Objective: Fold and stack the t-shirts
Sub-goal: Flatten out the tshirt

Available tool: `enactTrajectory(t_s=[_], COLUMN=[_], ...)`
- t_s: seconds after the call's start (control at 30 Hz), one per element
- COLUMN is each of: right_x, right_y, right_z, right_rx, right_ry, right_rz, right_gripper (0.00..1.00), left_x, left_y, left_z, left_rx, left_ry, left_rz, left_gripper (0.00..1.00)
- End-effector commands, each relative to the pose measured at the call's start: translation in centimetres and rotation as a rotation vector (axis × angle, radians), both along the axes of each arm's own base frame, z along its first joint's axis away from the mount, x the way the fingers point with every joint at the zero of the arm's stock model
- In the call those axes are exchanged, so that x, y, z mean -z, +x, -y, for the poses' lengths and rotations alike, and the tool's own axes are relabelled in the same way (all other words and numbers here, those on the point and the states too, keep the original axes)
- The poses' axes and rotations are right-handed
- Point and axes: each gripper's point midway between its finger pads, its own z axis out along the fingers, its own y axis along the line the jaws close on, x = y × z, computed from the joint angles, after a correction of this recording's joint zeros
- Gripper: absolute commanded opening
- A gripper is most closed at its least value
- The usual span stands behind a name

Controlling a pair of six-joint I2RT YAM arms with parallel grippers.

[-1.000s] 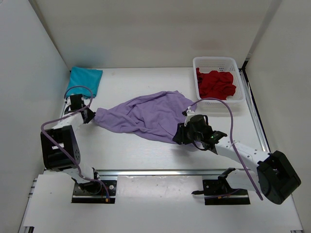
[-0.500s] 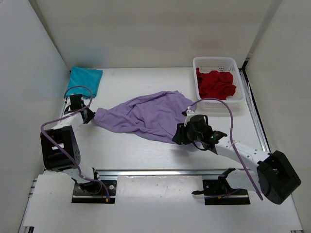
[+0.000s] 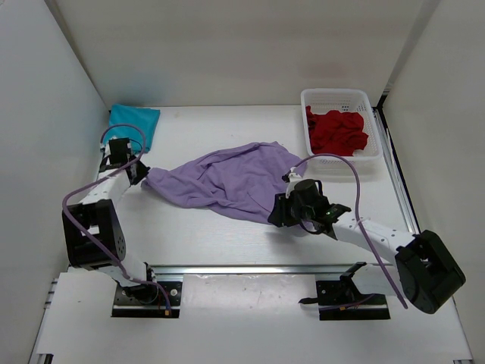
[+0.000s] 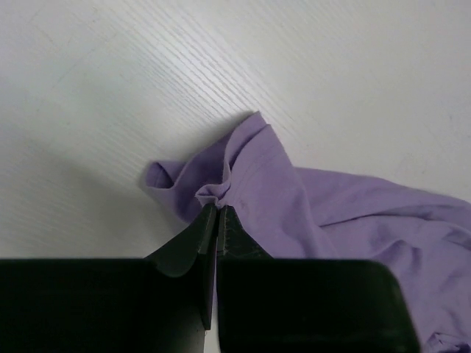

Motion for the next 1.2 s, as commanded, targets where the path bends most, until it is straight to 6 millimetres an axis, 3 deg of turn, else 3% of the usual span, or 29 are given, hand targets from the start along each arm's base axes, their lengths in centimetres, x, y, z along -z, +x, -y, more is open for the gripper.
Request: enactTrajectory(t_s=[0.0, 0.1, 0.23, 0.37, 0.4, 0.47, 0.5, 0.57, 0.6, 0.7, 0.73, 0.8, 0.93, 0.97, 1.03, 1.17], right_x=[-1.7, -1.8, -3.0, -4.6, -3.9, -4.3, -3.3, -4.4, -3.3, -3.2, -1.8, -1.7, -1.5, -0.9, 0.2, 0.9], right_y=[1.2, 1.5, 2.7, 4.8, 5.2, 6.9, 7.4, 9.7, 10.4, 13.4, 13.3, 13.9, 12.1, 11.0, 10.5, 11.4], right_z=[-0.6, -0.2, 0.8, 0.9, 1.1, 1.2, 1.5, 1.1, 1.5, 1.3, 1.1, 0.2, -2.6, -3.3, -4.2, -5.4], right_rx=[-0.008, 0.005, 0.043, 0.065, 0.072, 0.095, 0.114, 0.122, 0.141, 0.167, 0.153, 0.140, 0.097, 0.072, 0.056, 0.033], right_ry=[0.036, 0.035, 0.025, 0.008, -0.016, -0.053, -0.085, -0.068, -0.094, -0.142, -0.175, -0.217, -0.234, -0.229, -0.222, -0.271], right_rz=[0.071, 0.067, 0.102, 0.135, 0.121, 0.139, 0.127, 0.141, 0.112, 0.124, 0.089, 0.110, 0.160, 0.149, 0.128, 0.119], right_gripper=[0.35, 0.34, 0.31, 0.05, 0.03, 0.07, 0.13, 0.23, 0.29, 0.39, 0.40, 0.39, 0.36, 0.37, 0.36, 0.37], left_x=[-3.7, -3.7, -3.9, -3.9, -3.4, -2.6, -2.3, -1.4, -1.1, -0.9, -0.9, -0.9, -0.4, -0.6, -0.5, -0.1], left_y=[0.4, -0.2, -2.9, -5.7, -6.7, -8.0, -8.6, -9.4, -9.7, -10.3, -10.3, -10.4, -11.0, -11.0, -11.3, -11.9], left_z=[0.6, 1.0, 1.6, 3.6, 4.0, 5.1, 5.7, 6.2, 6.3, 7.0, 7.0, 7.3, 7.6, 7.8, 7.9, 7.7], left_rx=[0.039, 0.052, 0.057, 0.105, 0.110, 0.131, 0.145, 0.158, 0.166, 0.192, 0.195, 0.207, 0.228, 0.232, 0.236, 0.249], left_ry=[0.008, -0.017, -0.050, -0.070, -0.069, -0.080, -0.078, -0.080, -0.077, -0.090, -0.097, -0.106, -0.134, -0.154, -0.171, -0.242], left_rz=[0.071, 0.067, 0.107, 0.155, 0.162, 0.169, 0.177, 0.164, 0.159, 0.171, 0.181, 0.185, 0.190, 0.202, 0.208, 0.197], left_gripper=[0.09, 0.04, 0.00, 0.00, 0.00, 0.00, 0.00, 0.00, 0.00, 0.01, 0.01, 0.02, 0.03, 0.04, 0.03, 0.04])
